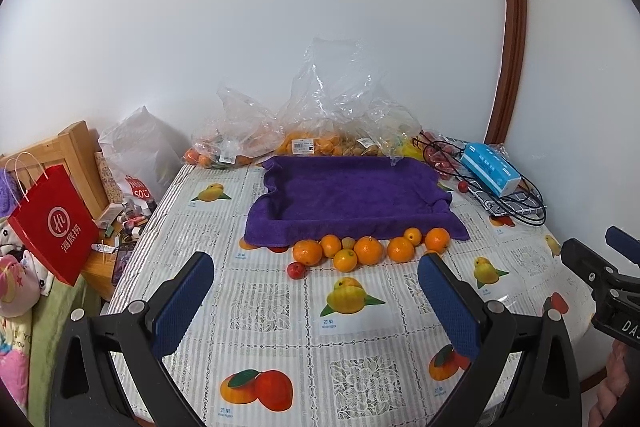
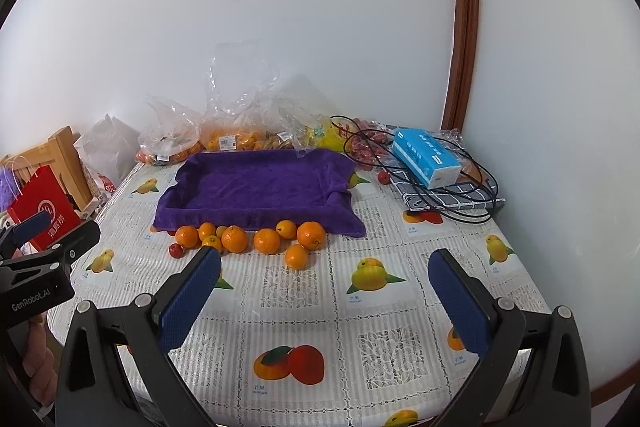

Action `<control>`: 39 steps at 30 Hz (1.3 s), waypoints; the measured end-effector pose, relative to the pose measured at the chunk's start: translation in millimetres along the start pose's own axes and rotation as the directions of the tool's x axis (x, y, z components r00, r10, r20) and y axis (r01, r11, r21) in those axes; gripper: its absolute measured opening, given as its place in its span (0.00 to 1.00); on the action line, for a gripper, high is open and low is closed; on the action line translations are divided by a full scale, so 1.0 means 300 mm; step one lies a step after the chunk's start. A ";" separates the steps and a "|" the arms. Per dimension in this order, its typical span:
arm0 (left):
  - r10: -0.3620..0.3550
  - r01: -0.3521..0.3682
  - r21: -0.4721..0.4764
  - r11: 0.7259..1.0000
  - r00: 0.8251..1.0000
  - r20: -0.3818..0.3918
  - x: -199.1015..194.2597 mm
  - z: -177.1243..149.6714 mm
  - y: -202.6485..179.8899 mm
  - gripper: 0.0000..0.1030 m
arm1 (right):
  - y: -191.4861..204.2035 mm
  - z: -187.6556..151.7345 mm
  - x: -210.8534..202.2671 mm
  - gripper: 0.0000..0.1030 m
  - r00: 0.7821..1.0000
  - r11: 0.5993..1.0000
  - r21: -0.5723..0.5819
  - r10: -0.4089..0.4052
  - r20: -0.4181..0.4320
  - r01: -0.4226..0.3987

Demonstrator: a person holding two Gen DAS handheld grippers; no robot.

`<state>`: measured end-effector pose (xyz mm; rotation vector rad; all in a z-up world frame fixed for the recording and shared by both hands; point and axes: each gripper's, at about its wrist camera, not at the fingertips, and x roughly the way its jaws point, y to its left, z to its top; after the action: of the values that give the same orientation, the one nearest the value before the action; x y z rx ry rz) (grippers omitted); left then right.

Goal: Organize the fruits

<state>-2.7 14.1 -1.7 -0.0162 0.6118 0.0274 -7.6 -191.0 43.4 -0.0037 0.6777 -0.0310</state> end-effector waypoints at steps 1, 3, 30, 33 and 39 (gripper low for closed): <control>0.000 0.000 -0.004 1.000 1.000 0.003 -0.003 -0.002 0.003 1.00 | 0.003 -0.001 0.000 0.99 1.000 1.000 -0.001 0.001 -0.001 -0.001; 0.000 0.000 -0.003 1.000 1.000 0.007 -0.007 -0.003 0.005 1.00 | 0.006 -0.001 0.002 0.99 1.000 1.000 -0.002 0.003 -0.002 -0.003; 0.025 -0.025 0.012 1.000 1.000 0.010 0.073 -0.006 0.047 1.00 | 0.027 0.003 0.087 1.00 0.999 0.999 -0.020 -0.041 -0.020 0.041; 0.024 -0.024 0.017 1.000 1.000 -0.001 0.131 -0.009 0.048 1.00 | 0.021 0.003 0.140 1.00 1.000 1.000 -0.009 -0.011 -0.022 0.011; -0.005 0.004 -0.015 1.000 0.997 -0.074 0.297 -0.017 0.064 1.00 | -0.008 -0.011 0.299 1.00 0.995 0.998 0.048 0.038 -0.087 -0.034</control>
<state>66.5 35.1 -57.2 -0.0329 0.6860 0.0274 60.1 -195.9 -15.3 0.0551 0.7648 -0.0123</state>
